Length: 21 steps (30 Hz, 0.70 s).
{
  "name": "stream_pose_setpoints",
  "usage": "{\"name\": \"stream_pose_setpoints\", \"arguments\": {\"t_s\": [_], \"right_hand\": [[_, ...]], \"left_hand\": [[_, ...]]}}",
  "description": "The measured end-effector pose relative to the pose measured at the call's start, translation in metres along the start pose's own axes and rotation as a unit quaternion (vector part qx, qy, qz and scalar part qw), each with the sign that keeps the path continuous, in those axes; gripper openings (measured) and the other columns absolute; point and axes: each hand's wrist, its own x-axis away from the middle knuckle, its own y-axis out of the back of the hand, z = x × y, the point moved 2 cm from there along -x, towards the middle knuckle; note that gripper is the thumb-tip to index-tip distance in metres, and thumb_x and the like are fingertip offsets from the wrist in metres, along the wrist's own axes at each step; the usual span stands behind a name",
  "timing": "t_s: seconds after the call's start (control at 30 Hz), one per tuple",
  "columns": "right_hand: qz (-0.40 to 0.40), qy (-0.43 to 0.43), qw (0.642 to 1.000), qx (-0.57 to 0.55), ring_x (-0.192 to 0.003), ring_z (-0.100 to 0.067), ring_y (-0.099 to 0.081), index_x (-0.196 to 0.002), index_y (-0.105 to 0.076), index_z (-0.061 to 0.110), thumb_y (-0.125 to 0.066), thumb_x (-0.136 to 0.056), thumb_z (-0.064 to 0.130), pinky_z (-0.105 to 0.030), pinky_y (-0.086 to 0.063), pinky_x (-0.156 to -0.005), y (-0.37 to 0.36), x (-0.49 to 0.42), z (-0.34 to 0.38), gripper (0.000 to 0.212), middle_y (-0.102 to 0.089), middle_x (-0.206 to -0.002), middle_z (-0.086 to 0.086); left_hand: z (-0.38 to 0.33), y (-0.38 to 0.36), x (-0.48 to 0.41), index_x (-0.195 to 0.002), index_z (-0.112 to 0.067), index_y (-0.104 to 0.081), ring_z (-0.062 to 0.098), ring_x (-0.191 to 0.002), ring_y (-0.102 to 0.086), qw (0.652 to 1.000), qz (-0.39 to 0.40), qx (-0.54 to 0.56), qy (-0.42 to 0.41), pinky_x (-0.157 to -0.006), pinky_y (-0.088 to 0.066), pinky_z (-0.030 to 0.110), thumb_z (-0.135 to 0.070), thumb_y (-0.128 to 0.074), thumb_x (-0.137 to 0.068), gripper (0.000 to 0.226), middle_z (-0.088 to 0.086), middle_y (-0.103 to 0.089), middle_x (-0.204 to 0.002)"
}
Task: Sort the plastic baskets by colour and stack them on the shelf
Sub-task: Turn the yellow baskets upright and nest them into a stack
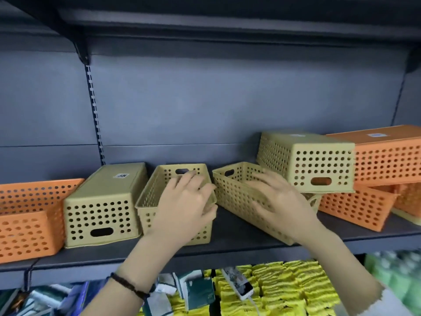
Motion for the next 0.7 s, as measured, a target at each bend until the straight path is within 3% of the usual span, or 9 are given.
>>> {"name": "stream_pose_setpoints", "arguments": {"t_s": [0.17, 0.3, 0.37, 0.43, 0.5, 0.6, 0.7], "right_hand": [[-0.040, -0.002, 0.999, 0.029, -0.143, -0.029, -0.033, -0.127, -0.059, 0.019, -0.070, -0.081, 0.021, -0.042, -0.030, -0.112, 0.037, 0.043, -0.070, 0.047, -0.048, -0.146, -0.006], [-0.110, -0.104, 0.988, 0.023, -0.145, -0.036, -0.022, -0.135, -0.053, 0.015, -0.076, -0.079, 0.023, -0.048, -0.023, -0.115, 0.056, 0.067, -0.127, 0.062, -0.033, -0.154, -0.013], [-0.101, -0.175, 0.979, -0.021, -0.147, -0.037, -0.014, -0.145, -0.039, 0.021, -0.077, -0.078, 0.029, -0.054, -0.022, -0.115, 0.054, 0.073, -0.150, 0.078, -0.019, -0.160, -0.014], [-0.061, -0.212, 0.968, -0.120, -0.149, -0.028, -0.009, -0.150, -0.021, 0.035, -0.078, -0.077, 0.031, -0.052, -0.022, -0.117, 0.049, 0.076, -0.164, 0.093, -0.009, -0.163, -0.009], [-0.031, -0.201, 0.958, -0.204, -0.149, -0.019, -0.016, -0.151, -0.011, 0.040, -0.077, -0.080, 0.026, -0.042, -0.025, -0.117, 0.045, 0.076, -0.172, 0.098, -0.016, -0.162, -0.003], [-0.031, -0.169, 0.958, -0.229, -0.141, -0.013, -0.034, -0.153, -0.016, 0.033, -0.072, -0.085, 0.016, -0.033, -0.033, -0.112, 0.042, 0.074, -0.179, 0.089, -0.033, -0.157, 0.000], [-0.061, -0.152, 0.962, -0.219, -0.132, -0.014, -0.047, -0.151, -0.027, 0.025, -0.065, -0.090, 0.009, -0.033, -0.042, -0.107, 0.040, 0.071, -0.182, 0.074, -0.044, -0.150, 0.000]], "left_hand": [[-0.075, -0.007, -0.036, -0.129, -0.022, -0.061, 0.022, -0.122, -0.058, 0.997, -0.010, 0.081, 0.014, -0.097, -0.047, 0.040, -0.053, -0.045, -0.080, 0.060, 0.001, -0.062, -0.134], [-0.127, -0.018, -0.064, -0.154, -0.031, -0.019, 0.015, -0.146, -0.028, 0.973, 0.022, 0.223, 0.061, -0.114, -0.030, 0.039, -0.059, -0.054, -0.088, 0.080, -0.005, -0.022, -0.163], [-0.148, -0.025, -0.076, -0.154, -0.038, -0.003, 0.017, -0.148, -0.024, 0.959, 0.036, 0.269, 0.083, -0.111, -0.033, 0.039, -0.060, -0.058, -0.085, 0.091, -0.007, -0.004, -0.166], [-0.162, -0.033, -0.088, -0.150, -0.049, 0.007, 0.021, -0.147, -0.028, 0.939, 0.046, 0.325, 0.099, -0.105, -0.041, 0.041, -0.058, -0.066, -0.081, 0.101, -0.008, 0.011, -0.165], [-0.170, -0.041, -0.103, -0.144, -0.058, 0.013, 0.022, -0.148, -0.026, 0.917, 0.049, 0.380, 0.110, -0.106, -0.042, 0.043, -0.053, -0.074, -0.076, 0.111, -0.010, 0.018, -0.164], [-0.174, -0.048, -0.122, -0.142, -0.062, 0.014, 0.011, -0.149, -0.005, 0.886, 0.055, 0.445, 0.116, -0.118, -0.024, 0.043, -0.042, -0.084, -0.070, 0.123, -0.009, 0.020, -0.163], [-0.175, -0.052, -0.132, -0.144, -0.061, 0.013, 0.019, -0.149, -0.018, 0.893, 0.065, 0.428, 0.121, -0.114, -0.030, 0.039, -0.039, -0.089, -0.063, 0.132, -0.009, 0.015, -0.163]]}}
